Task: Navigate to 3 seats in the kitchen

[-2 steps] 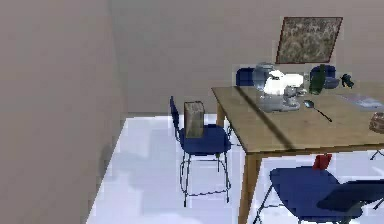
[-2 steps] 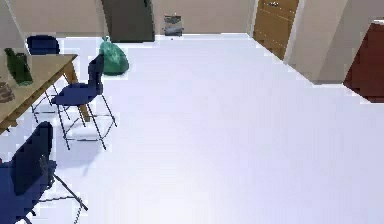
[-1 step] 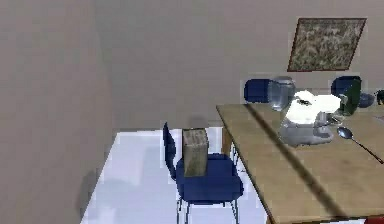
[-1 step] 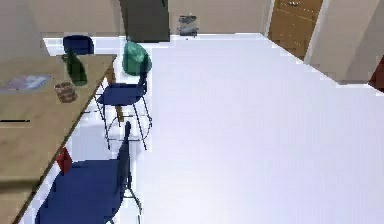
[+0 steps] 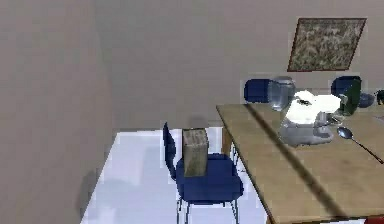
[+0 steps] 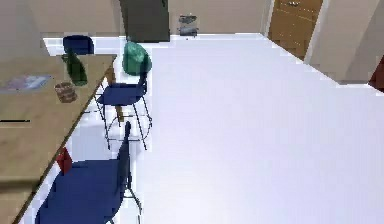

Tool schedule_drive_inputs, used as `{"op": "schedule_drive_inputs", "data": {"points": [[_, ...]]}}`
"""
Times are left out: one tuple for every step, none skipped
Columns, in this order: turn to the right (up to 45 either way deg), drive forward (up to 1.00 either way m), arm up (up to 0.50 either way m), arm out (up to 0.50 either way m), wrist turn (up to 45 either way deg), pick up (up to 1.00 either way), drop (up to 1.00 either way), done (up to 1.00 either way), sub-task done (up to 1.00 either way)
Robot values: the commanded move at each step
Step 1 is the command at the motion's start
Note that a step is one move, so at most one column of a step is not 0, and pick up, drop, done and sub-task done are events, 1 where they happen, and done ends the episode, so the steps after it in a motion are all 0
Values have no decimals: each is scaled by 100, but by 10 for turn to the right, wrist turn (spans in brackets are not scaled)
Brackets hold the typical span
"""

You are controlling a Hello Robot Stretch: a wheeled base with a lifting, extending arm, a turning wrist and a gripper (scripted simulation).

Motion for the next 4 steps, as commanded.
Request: {"op": "schedule_drive_inputs", "data": {"points": [[450, 0, 0, 0, 0, 0, 0, 0, 0], [450, 0, 0, 0, 0, 0, 0, 0, 0], [450, 0, 0, 0, 0, 0, 0, 0, 0], [90, 0, 0, 0, 0, 0, 0, 0, 0]]}}
